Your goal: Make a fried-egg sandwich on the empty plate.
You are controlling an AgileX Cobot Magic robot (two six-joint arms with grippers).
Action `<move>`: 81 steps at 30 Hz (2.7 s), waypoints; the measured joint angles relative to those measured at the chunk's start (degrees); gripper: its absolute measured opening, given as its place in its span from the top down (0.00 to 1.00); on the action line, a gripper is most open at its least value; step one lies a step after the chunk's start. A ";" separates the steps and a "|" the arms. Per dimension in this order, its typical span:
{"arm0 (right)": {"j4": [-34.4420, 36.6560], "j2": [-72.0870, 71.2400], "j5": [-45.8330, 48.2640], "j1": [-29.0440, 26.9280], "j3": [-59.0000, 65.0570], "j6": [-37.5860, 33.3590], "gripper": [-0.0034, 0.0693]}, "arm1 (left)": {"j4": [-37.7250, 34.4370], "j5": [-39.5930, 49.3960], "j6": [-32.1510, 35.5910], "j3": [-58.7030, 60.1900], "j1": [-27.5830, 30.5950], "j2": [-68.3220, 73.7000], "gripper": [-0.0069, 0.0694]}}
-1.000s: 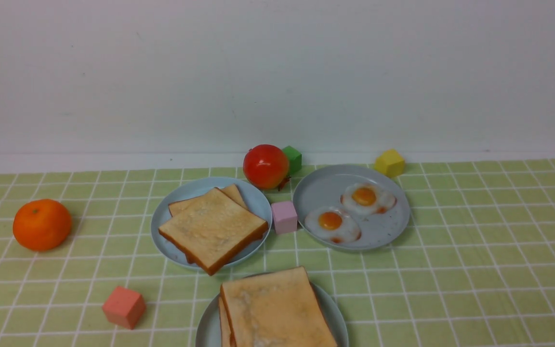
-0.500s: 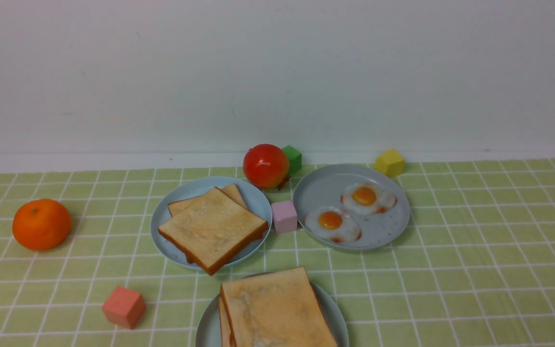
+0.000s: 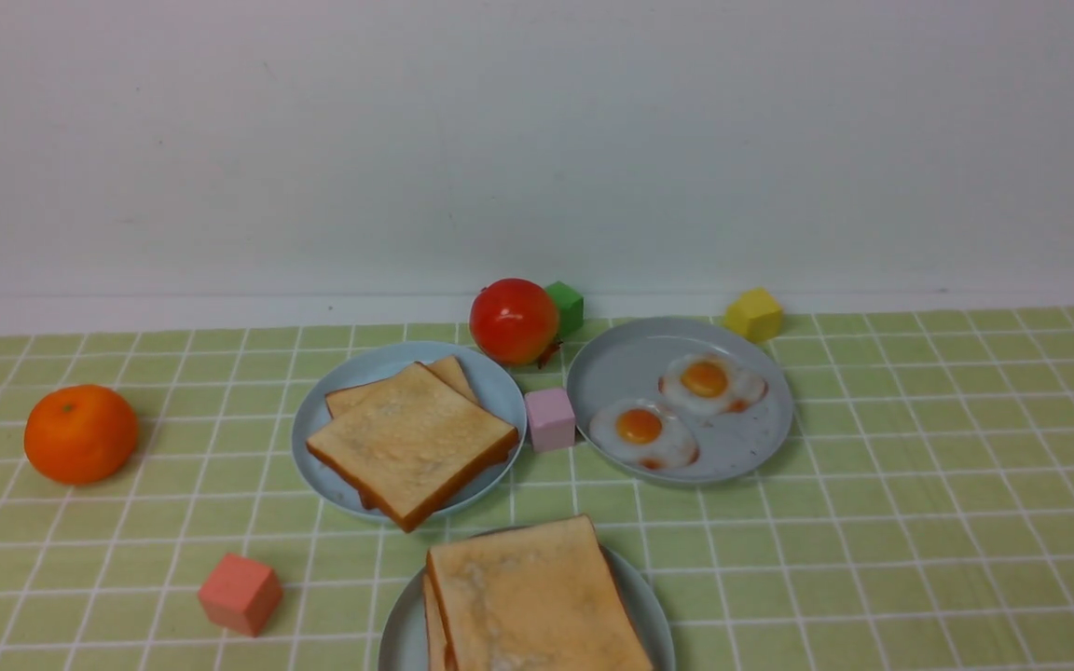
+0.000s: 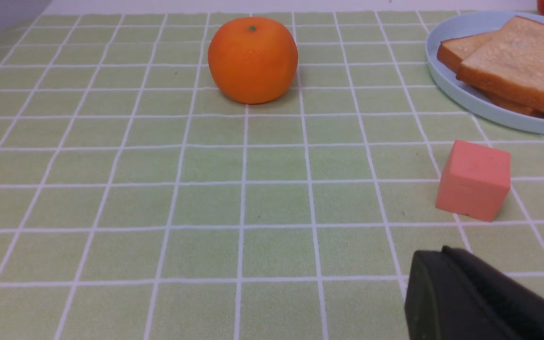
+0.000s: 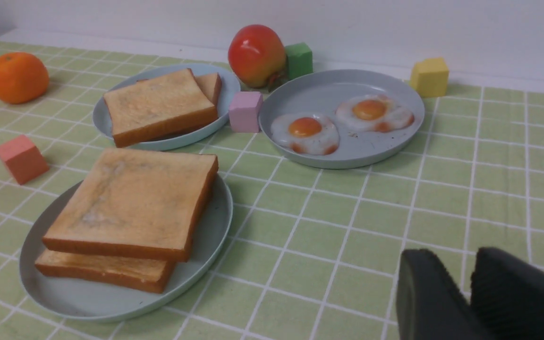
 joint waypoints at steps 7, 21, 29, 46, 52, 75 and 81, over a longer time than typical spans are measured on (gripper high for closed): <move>0.06 -5.99 -1.86 -9.62 5.11 0.00 0.68 | 0.00 0.06 0.00 0.00 0.00 0.00 0.89; -0.34 -6.63 -1.62 -16.40 11.45 0.06 0.66 | 0.06 0.14 0.04 0.00 0.00 0.00 0.87; -0.40 -6.63 -1.62 -16.40 11.45 0.06 0.65 | 0.06 0.25 0.04 0.00 0.00 0.00 0.86; -0.45 -6.63 -1.62 -16.40 11.45 0.06 0.64 | 0.06 0.25 0.04 0.00 0.00 0.00 0.84; -0.45 -6.63 -1.62 -16.40 11.45 0.06 0.64 | 0.06 0.25 0.04 0.00 0.00 0.00 0.83; -0.45 -6.63 -1.62 -16.40 11.45 0.06 0.63 | 0.06 0.33 0.04 0.00 0.00 0.00 0.80; -0.45 -6.63 -1.62 -16.40 11.45 0.06 0.63 | 0.06 0.38 0.04 0.00 0.00 0.00 0.79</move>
